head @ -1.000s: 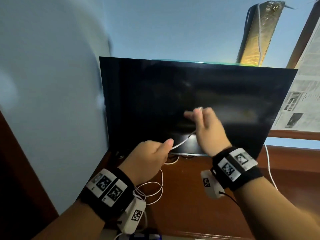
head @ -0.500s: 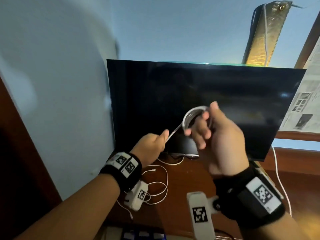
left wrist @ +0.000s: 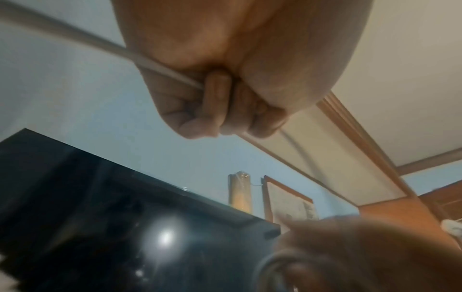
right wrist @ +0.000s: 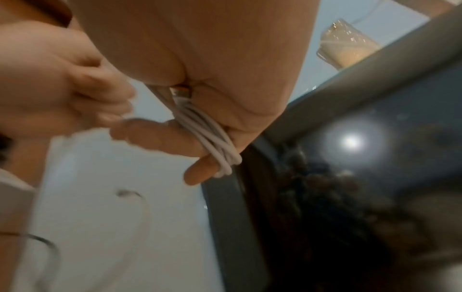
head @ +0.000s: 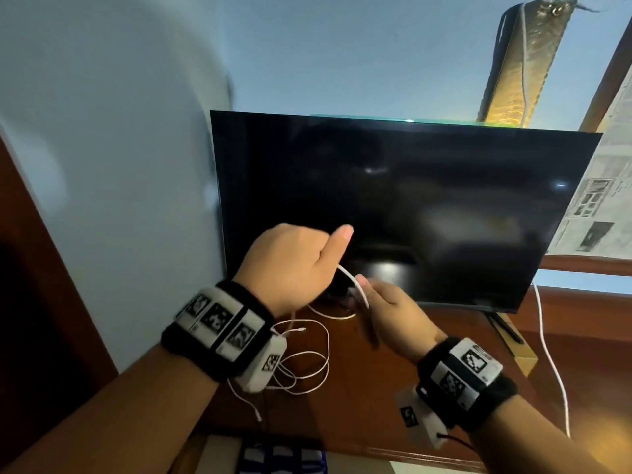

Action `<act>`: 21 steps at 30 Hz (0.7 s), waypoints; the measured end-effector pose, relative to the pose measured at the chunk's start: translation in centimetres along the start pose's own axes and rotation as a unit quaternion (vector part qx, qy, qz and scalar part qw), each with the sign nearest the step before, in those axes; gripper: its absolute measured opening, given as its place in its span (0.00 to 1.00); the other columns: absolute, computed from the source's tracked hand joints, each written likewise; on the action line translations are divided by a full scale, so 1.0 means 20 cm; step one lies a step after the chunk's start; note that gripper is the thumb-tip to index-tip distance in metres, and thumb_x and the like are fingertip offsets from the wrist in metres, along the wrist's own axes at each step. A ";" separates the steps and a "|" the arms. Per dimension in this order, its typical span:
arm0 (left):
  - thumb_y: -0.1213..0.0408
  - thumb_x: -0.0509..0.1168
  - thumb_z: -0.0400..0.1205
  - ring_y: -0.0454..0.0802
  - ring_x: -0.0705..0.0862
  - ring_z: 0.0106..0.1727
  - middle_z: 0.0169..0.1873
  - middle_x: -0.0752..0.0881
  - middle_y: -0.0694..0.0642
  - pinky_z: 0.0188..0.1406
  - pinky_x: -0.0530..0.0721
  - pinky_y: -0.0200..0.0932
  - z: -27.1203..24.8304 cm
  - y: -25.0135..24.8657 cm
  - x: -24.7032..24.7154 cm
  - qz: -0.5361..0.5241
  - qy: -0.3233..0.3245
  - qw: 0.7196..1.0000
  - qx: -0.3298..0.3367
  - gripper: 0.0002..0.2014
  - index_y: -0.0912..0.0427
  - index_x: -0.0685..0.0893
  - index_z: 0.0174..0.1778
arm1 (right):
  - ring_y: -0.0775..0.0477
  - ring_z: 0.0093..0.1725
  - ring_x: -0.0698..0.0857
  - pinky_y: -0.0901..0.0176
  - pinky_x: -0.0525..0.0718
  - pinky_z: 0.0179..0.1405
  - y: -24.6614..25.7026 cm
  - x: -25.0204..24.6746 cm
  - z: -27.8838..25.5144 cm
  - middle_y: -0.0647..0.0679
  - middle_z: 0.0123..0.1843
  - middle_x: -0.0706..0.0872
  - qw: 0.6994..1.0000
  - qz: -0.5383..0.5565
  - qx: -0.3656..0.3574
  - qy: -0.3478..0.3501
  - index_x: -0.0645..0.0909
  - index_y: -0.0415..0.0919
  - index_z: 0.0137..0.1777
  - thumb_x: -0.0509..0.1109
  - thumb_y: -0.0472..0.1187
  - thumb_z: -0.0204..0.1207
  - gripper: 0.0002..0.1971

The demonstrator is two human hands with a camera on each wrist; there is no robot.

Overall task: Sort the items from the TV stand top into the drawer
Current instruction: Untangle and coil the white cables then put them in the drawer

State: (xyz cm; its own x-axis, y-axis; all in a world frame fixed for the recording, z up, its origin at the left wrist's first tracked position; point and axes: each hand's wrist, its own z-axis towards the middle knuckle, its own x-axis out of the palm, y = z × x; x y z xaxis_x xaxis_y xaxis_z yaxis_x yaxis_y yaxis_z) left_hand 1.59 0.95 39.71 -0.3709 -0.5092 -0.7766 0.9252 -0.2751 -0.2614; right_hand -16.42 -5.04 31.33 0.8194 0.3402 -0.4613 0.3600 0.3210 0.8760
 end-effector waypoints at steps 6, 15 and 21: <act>0.36 0.48 0.90 0.53 0.83 0.28 0.21 0.80 0.51 0.35 0.77 0.49 0.13 0.28 0.28 -0.123 0.045 0.980 -0.149 0.37 0.59 0.77 0.24 | 0.41 0.19 0.74 0.39 0.74 0.39 0.26 0.00 -0.15 0.41 0.17 0.70 0.945 0.310 -0.100 -0.025 0.77 0.34 0.32 0.53 0.50 0.93 0.29; 0.35 0.48 0.89 0.52 0.69 0.23 0.21 0.71 0.57 0.37 0.73 0.48 -0.37 0.08 0.49 -0.208 0.274 0.927 -0.151 0.35 0.55 0.78 0.26 | 0.39 0.59 0.93 0.46 0.83 0.69 0.32 -0.19 -0.01 0.41 0.47 0.95 0.876 0.413 -0.153 -0.194 0.73 0.38 0.48 0.54 0.48 0.94 0.16; 0.44 0.50 0.93 0.44 0.69 0.21 0.18 0.68 0.51 0.30 0.65 0.44 -0.31 -0.06 0.14 -0.095 0.132 0.987 -0.008 0.31 0.53 0.67 0.23 | 0.68 0.31 0.85 0.72 0.77 0.37 0.00 -0.05 -0.02 0.54 0.30 0.87 0.987 -0.039 -0.056 -0.148 0.71 0.42 0.44 0.60 0.49 0.91 0.15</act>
State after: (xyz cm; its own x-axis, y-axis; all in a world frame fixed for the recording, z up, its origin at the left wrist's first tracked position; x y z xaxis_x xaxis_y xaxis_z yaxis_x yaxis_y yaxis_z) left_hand 0.02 4.90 34.25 -0.5061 -0.2184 -0.8344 0.8427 -0.3312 -0.4244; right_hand -17.37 -4.93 31.68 0.8912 0.0430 -0.4515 0.3895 0.4376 0.8105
